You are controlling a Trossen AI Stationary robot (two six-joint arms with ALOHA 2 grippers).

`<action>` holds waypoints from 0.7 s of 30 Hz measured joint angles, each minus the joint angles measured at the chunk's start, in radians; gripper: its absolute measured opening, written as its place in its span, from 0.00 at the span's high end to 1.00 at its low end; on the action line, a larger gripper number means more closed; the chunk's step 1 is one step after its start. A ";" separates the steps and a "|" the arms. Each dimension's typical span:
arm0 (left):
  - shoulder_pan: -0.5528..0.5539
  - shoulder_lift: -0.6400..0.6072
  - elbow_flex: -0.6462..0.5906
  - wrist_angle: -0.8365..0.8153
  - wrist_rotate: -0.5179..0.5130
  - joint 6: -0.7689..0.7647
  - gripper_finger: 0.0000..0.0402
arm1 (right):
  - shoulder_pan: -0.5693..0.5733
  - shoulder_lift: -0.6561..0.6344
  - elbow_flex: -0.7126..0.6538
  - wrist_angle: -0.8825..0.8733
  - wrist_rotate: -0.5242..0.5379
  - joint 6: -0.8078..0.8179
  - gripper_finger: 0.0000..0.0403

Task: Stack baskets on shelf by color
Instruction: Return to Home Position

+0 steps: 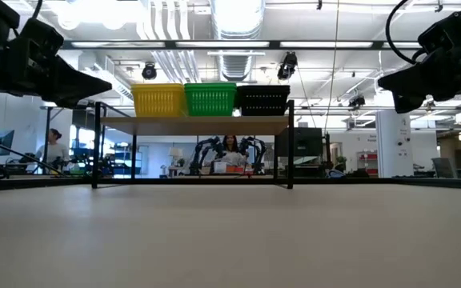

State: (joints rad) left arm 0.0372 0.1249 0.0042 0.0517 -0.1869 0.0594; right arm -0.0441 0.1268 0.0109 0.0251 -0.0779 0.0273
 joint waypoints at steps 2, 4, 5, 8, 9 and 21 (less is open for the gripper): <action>0.000 0.015 0.000 0.014 -0.001 0.000 1.00 | 0.000 0.000 0.000 0.001 -0.001 -0.001 0.98; 0.000 0.027 0.000 0.015 -0.001 0.000 1.00 | 0.000 0.000 0.000 0.002 -0.001 -0.002 0.98; 0.000 0.034 0.000 0.018 -0.001 0.000 1.00 | 0.000 0.000 0.000 0.002 0.000 -0.002 0.98; 0.000 0.051 0.000 0.019 -0.001 0.000 1.00 | 0.000 0.000 0.000 0.003 0.000 -0.002 0.98; 0.000 0.057 0.000 0.020 -0.001 0.000 1.00 | 0.000 0.000 0.000 0.003 0.000 -0.001 0.98; 0.000 0.109 0.000 0.027 -0.001 0.000 1.00 | 0.005 -0.008 0.000 0.005 0.001 -0.002 0.98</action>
State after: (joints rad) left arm 0.0372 0.2334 0.0043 0.0788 -0.1879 0.0597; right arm -0.0391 0.1188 0.0105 0.0299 -0.0770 0.0257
